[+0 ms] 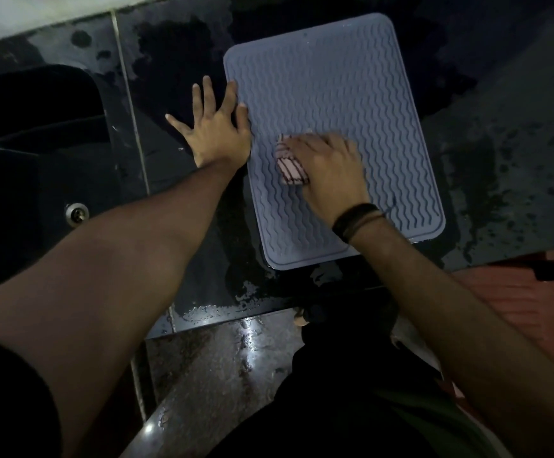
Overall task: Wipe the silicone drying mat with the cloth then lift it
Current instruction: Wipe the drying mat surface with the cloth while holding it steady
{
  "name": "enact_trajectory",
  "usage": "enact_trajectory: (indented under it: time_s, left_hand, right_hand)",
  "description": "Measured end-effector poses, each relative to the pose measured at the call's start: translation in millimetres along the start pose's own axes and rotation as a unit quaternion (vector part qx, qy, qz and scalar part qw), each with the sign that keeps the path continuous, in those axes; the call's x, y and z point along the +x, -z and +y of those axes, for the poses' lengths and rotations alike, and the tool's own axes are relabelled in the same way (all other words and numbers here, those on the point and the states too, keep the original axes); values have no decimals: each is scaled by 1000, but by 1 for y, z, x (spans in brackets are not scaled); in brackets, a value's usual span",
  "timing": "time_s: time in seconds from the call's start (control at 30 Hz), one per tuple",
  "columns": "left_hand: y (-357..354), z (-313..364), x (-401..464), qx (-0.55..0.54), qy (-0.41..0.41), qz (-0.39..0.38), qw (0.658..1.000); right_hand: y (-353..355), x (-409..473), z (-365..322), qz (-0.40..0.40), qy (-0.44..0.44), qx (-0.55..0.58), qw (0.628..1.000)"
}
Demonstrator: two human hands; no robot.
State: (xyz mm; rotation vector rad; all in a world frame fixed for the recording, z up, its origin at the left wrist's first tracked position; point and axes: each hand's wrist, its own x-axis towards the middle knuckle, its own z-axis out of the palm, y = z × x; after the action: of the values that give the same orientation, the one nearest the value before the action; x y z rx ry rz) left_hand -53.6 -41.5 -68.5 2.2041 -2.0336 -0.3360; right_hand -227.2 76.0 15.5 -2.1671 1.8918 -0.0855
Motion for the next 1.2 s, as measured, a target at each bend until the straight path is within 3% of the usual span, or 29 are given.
enact_trajectory:
  time_s: [0.13,0.27,0.47,0.73,0.9,1.07,1.2]
  left_hand:
    - [-1,0,1,3,3,0,1000]
    - [-1,0,0,6,6,-1,1000]
    - [1,1,-1,1,2,-4,1000]
    - [0,1,1,2,3,-1,1000]
    - [-1,0,1,6,5,-3,1000]
    - [2,1,0,6,8,-5,1000]
    - [3,2,-1,9,11,-8,1000]
  right_hand:
    - [-28,-4,-7,-34,15,-59,998]
    - [-38,-60,-4,2,30,-30,999]
    - [-32,-125,3,-43,66,-7,997]
    - [6,-24,-3,51,15,26,998]
    - [-30,-2,-16,-48,37,-46,997]
    - [-39,-69,-12,-21,74,-10,997]
    - [-29,-122,-9,-96,97,2,991]
